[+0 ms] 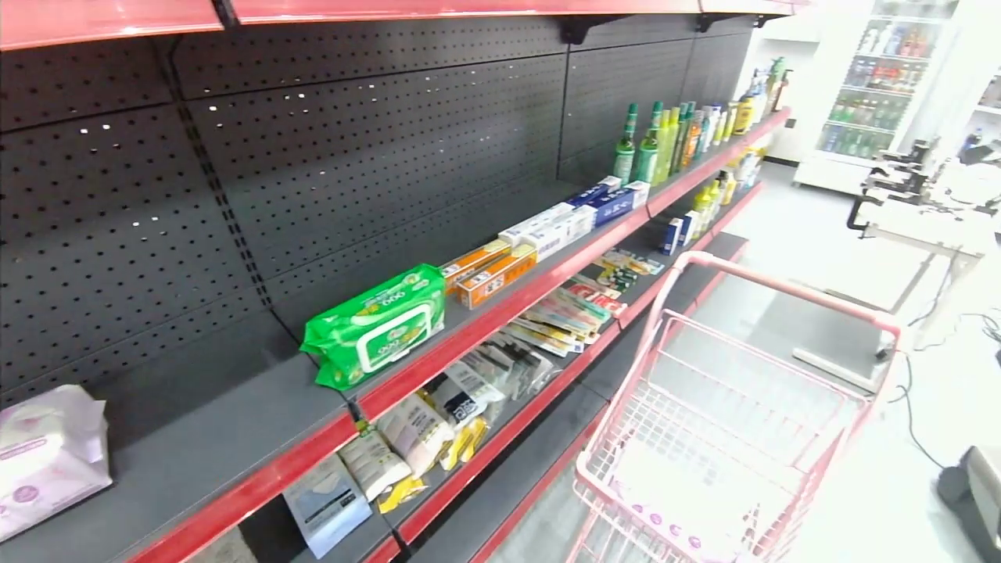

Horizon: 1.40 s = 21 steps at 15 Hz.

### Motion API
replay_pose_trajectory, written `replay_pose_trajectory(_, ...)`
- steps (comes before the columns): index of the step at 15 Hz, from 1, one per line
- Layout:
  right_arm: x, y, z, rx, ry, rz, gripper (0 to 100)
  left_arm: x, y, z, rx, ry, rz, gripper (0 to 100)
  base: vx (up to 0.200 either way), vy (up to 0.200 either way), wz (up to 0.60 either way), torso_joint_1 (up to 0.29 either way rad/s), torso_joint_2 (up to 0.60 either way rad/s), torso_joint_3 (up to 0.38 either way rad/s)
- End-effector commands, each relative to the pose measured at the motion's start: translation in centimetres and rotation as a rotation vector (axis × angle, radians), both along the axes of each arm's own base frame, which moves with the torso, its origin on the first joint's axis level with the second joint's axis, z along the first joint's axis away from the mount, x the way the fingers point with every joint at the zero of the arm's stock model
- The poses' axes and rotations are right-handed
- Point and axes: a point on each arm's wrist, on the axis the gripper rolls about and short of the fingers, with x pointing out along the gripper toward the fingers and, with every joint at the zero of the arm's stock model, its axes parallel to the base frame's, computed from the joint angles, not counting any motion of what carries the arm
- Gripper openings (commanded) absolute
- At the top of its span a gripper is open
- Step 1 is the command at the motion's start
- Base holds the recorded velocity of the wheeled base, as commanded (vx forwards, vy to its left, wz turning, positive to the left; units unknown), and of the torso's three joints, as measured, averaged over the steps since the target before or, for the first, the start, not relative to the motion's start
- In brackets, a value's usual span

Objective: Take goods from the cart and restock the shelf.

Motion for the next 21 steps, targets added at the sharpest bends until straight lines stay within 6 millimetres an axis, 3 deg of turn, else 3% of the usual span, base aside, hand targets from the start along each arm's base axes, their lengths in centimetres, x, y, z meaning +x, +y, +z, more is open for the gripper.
replay_pose_trajectory(1, 0.0, 0.0, 0.0, 0.0, 0.001, 0.0, 100, 0.0, 0.0, 0.0, -0.001, -0.002, 0.001, 100, 0.0, 0.0, 0.0, 0.0, 0.0, 0.0)
replay_pose_trajectory(7, 0.4, 0.0, 0.1, 0.001, 0.055, 0.012, 100, 0.0, 0.0, 0.0, -0.001, -0.001, 0.001, 100, 0.0, 0.0, 0.0, 0.0, 0.0, 0.0)
replay_pose_trajectory(8, 0.3, 0.0, 4.3, 0.043, -0.016, 0.047, 100, 0.0, 0.0, 0.0, -0.001, -0.001, 0.001, 100, 0.0, 0.0, 0.0, 0.0, 0.0, 0.0)
replay_pose_trajectory(9, 2.3, 0.0, 13.0, 0.231, -0.053, 0.045, 100, 0.0, 0.0, 0.0, -0.002, -0.001, 0.001, 100, 0.0, 0.0, 0.0, 0.0, 0.0, 0.0)
replay_pose_trajectory(10, 4.2, 0.1, 19.3, 0.324, -0.1, 0.049, 100, 0.0, 0.0, 0.0, -0.001, -0.001, 0.001, 100, 0.0, 0.0, 0.0, 0.0, 0.0, 0.0)
replay_pose_trajectory(11, 7.3, 0.1, 21.0, 0.279, -0.02, 0.007, 100, 0.0, 0.0, 0.0, -0.002, -0.001, 0.001, 100, 0.0, 0.0, 0.0, 0.0, 0.0, 0.0)
replay_pose_trajectory(13, 12.0, -0.9, 17.8, 0.08, 0.222, -0.173, 100, 0.0, 0.0, 0.0, -0.004, 0.001, 0.001, 100, 0.0, 0.0, 0.0, 0.0, 0.0, 0.0)
replay_pose_trajectory(15, 17.3, -1.8, 14.3, 0.084, 0.423, -0.17, 100, 0.0, 0.0, 0.0, -0.002, 0.001, 0.001, 100, 0.0, 0.0, 0.0, 0.0, 0.0, 0.0)
replay_pose_trajectory(16, 17.3, -1.8, 14.3, 0.084, 0.423, -0.17, 100, 0.0, 0.0, 0.0, -0.002, 0.001, 0.001, 100, 0.0, 0.0, 0.0, 0.0, 0.0, 0.0)
replay_pose_trajectory(17, 19.6, -1.2, 8.7, 0.089, 0.684, -0.084, 100, 0.0, 0.0, 0.0, -0.002, -0.002, 0.001, 100, 0.0, 0.0, 0.0, 0.0, 0.0, 0.0)
replay_pose_trajectory(18, 20.8, -0.8, 6.0, 0.117, 0.819, 0.022, 100, 0.0, 0.0, 0.0, -0.002, -0.001, 0.001, 100, 0.0, 0.0, 0.0, 0.0, 0.0, 0.0)
replay_pose_trajectory(19, 21.4, -0.7, 5.0, 0.111, 0.867, 0.072, 100, 0.0, 0.0, 0.0, -0.002, -0.001, 0.001, 100, 0.0, 0.0, 0.0, 0.0, 0.0, 0.0)
replay_pose_trajectory(21, 24.4, -0.5, 0.8, -0.095, 1.028, 0.228, 100, 0.0, 0.0, 0.0, -0.002, -0.001, 0.001, 100, 0.0, 0.0, 0.0, 0.0, 0.0, 0.0)
